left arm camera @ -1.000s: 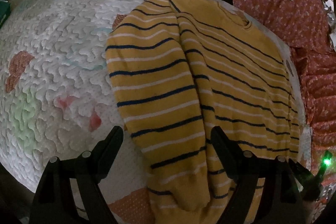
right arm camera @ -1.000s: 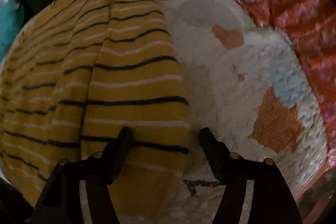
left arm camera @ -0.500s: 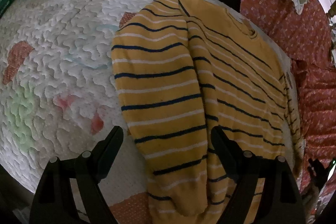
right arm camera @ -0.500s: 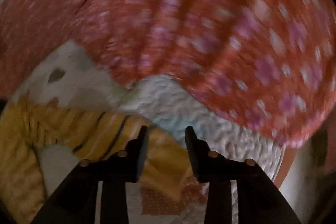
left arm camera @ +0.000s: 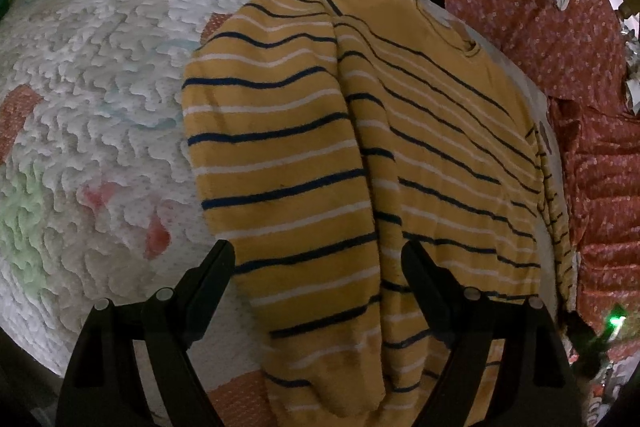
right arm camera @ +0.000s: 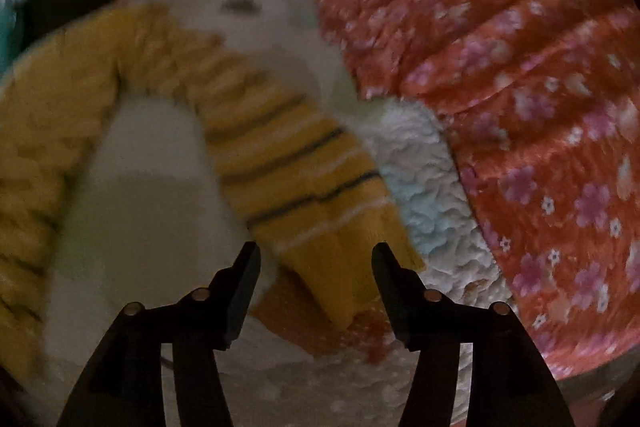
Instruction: Fold small clothes
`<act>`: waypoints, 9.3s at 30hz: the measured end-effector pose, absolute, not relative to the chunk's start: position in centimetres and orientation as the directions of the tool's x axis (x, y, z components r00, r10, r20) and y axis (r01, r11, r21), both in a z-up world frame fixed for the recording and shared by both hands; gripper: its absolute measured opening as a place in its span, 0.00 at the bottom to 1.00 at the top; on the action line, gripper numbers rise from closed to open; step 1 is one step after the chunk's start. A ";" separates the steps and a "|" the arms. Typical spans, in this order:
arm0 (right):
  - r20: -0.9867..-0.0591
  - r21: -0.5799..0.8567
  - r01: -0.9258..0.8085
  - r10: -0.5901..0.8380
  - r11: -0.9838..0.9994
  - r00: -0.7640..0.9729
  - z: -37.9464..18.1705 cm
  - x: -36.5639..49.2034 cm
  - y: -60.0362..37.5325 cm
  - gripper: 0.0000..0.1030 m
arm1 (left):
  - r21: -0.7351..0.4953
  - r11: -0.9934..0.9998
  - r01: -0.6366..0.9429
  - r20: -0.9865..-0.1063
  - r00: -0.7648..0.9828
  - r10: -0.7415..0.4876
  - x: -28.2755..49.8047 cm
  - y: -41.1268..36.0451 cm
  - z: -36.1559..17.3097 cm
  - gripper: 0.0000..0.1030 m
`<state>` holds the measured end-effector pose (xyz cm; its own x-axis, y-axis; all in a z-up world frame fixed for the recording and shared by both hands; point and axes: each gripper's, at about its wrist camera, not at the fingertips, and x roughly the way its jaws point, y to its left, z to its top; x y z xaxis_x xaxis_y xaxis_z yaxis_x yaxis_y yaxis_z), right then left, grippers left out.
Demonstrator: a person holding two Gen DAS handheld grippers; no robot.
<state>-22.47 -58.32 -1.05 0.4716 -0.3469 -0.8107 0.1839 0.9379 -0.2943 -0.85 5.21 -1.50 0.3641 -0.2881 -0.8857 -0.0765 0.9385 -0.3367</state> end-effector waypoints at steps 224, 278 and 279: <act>-0.804 0.362 0.176 0.211 0.915 0.556 -5.1 -1.8 -40.7 0.28 | -0.355 0.925 -0.134 -0.900 0.317 -0.299 7.0 0.4 -1.3 0.48; -0.801 0.439 0.197 0.283 0.877 0.527 -5.1 -4.5 -42.1 0.28 | -0.414 0.886 -0.208 -0.877 0.352 -0.327 5.5 5.8 -1.5 0.22; -0.791 0.467 0.222 0.292 0.856 0.538 -5.0 -5.1 -42.9 0.28 | -0.434 0.874 -0.219 -0.869 0.357 -0.342 5.0 6.5 -1.5 0.21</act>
